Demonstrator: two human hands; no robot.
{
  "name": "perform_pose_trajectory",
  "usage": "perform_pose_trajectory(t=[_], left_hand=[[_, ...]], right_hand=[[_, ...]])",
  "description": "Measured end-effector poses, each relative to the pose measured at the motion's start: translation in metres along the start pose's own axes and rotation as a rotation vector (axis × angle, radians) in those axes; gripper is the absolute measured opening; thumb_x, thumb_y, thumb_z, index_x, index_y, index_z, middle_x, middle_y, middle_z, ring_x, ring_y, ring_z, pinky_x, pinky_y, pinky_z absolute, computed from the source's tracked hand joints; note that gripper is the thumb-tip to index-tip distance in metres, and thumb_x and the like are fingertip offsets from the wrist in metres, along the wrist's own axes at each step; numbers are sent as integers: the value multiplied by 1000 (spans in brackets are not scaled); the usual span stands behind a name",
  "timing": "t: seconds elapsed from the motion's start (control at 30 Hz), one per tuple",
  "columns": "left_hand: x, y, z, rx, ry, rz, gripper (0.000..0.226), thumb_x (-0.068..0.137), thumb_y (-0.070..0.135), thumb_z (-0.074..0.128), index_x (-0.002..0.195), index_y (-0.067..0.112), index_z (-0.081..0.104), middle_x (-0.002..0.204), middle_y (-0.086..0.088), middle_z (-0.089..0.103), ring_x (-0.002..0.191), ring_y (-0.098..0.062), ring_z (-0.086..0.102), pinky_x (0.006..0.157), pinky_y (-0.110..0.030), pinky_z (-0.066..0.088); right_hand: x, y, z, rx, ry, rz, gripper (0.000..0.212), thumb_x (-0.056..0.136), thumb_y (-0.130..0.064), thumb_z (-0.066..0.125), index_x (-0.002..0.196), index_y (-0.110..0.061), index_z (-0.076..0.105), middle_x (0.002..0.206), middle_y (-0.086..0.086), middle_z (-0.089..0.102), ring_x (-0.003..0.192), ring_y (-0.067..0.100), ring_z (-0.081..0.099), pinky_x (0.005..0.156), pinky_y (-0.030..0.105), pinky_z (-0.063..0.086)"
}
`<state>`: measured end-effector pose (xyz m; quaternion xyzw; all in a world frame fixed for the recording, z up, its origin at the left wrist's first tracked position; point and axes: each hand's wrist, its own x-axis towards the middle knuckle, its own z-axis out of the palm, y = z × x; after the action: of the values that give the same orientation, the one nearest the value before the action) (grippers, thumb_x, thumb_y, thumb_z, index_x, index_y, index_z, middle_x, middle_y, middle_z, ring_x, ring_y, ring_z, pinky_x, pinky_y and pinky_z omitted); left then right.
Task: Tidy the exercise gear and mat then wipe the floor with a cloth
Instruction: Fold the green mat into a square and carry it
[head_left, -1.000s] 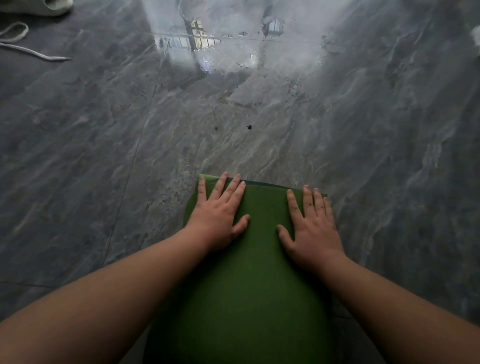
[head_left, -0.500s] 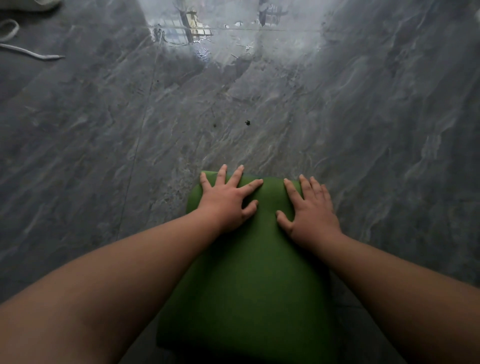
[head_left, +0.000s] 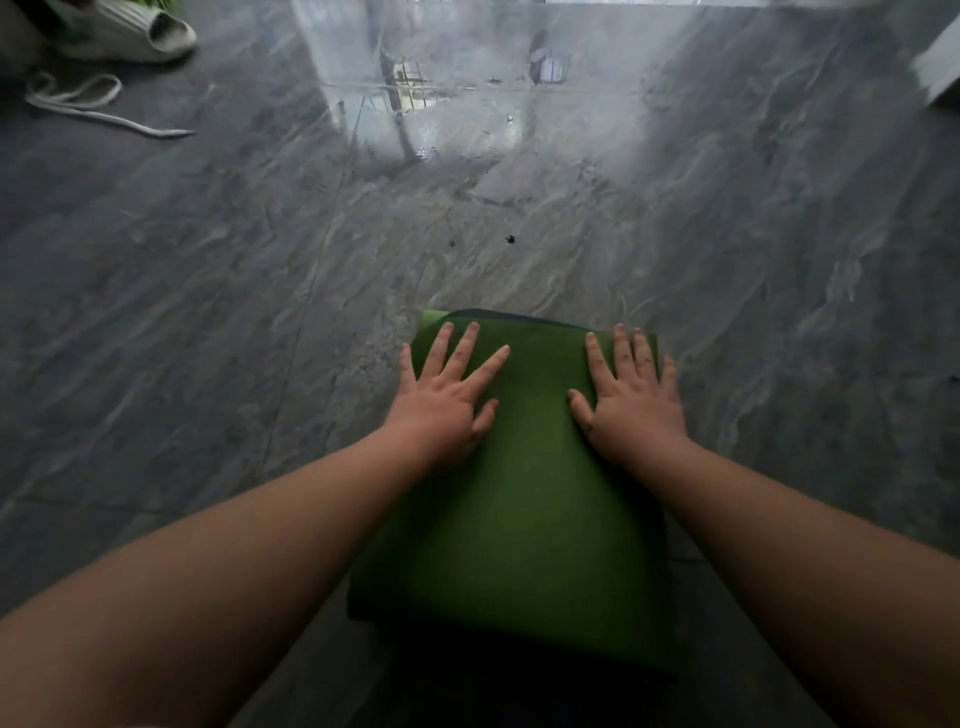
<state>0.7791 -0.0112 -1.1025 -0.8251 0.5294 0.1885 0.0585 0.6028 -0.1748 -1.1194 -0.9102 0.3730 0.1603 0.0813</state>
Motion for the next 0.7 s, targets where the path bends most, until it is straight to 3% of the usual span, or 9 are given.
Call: perform_pose_trajectory(t=[0.13, 0.23, 0.4, 0.53, 0.7], left_hand=[[-46, -14, 10, -101, 0, -79, 70, 99, 53, 29, 153, 40, -14, 161, 3, -26, 147, -23, -26, 120, -56, -3], [-65, -18, 20, -350, 36, -239, 75, 99, 51, 37, 156, 31, -7, 163, -1, -20, 150, -26, -16, 122, -48, 3], [-89, -16, 33, -695, 52, -388, 83, 98, 48, 46, 156, 24, -7, 165, -8, -2, 149, -28, 16, 118, -41, 18], [-103, -18, 42, -799, 14, -460, 83, 96, 49, 50, 157, 22, 1, 157, -13, 29, 140, -32, 37, 114, -40, 29], [-110, -17, 48, -861, -56, -543, 65, 97, 53, 46, 146, 14, 32, 142, -14, 51, 127, -34, 51, 107, -42, 41]], right_hand=[[-34, -6, -5, 67, 134, 6, 70, 97, -51, 24, 157, -28, -3, 165, 6, -14, 149, 24, -22, 121, 48, -9], [-62, -7, -3, 151, 155, 28, 72, 98, -49, 29, 157, -27, -5, 165, 6, -14, 150, 28, -18, 121, 48, -7], [-117, -12, 18, 582, 41, 258, 84, 99, -47, 42, 155, -26, -16, 164, 7, -17, 150, 38, 6, 118, 49, 17], [-142, -9, 32, 781, -15, 364, 84, 97, -49, 48, 152, -43, -16, 165, 10, 3, 144, 39, 28, 114, 49, 29], [-145, -9, 34, 897, -7, 447, 82, 95, -50, 52, 153, -45, -5, 157, 14, 31, 135, 39, 42, 110, 44, 35]])
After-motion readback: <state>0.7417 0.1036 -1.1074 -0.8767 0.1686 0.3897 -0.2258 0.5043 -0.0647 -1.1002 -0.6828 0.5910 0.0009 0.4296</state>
